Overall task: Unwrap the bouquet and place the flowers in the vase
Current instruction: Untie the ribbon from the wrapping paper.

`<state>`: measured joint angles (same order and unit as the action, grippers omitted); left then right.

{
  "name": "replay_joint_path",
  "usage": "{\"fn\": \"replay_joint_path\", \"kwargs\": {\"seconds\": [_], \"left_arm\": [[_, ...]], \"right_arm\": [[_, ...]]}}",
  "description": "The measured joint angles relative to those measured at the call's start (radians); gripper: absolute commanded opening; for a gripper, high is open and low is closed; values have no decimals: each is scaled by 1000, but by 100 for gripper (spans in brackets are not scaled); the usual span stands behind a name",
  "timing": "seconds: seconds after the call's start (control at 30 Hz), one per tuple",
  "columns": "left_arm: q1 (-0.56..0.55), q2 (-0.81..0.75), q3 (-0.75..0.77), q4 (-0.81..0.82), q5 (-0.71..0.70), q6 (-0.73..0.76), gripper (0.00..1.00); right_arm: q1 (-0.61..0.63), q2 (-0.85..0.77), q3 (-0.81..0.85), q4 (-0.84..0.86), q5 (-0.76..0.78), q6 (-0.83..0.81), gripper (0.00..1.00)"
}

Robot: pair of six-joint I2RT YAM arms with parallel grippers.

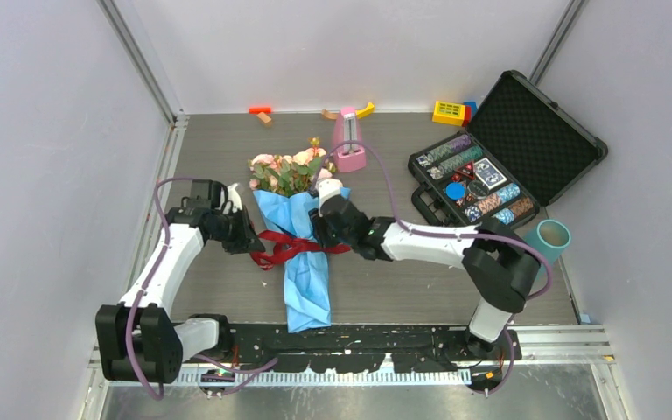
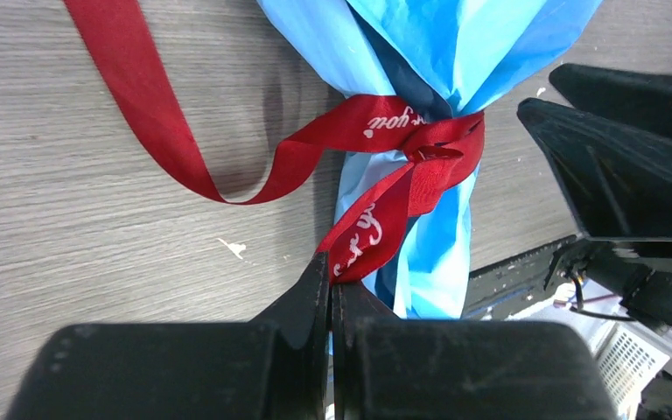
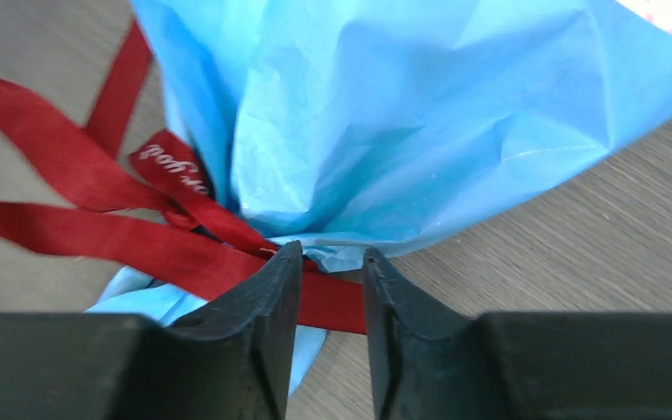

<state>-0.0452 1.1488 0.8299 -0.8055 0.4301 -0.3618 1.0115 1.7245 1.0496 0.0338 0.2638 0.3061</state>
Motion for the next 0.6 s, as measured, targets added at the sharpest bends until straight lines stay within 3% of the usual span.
{"fn": "replay_joint_path", "kwargs": {"seconds": [0.17,0.33,0.6], "left_arm": [[0,18,-2,5,60,10,0],[1,18,-2,6,87,16,0],[1,8,-2,6,95,26,0]], "right_arm": [[-100,-26,53,-68,-290,-16,43],[-122,8,150,-116,-486,-34,42],[-120,105,195,-122,-613,-62,34]]}}
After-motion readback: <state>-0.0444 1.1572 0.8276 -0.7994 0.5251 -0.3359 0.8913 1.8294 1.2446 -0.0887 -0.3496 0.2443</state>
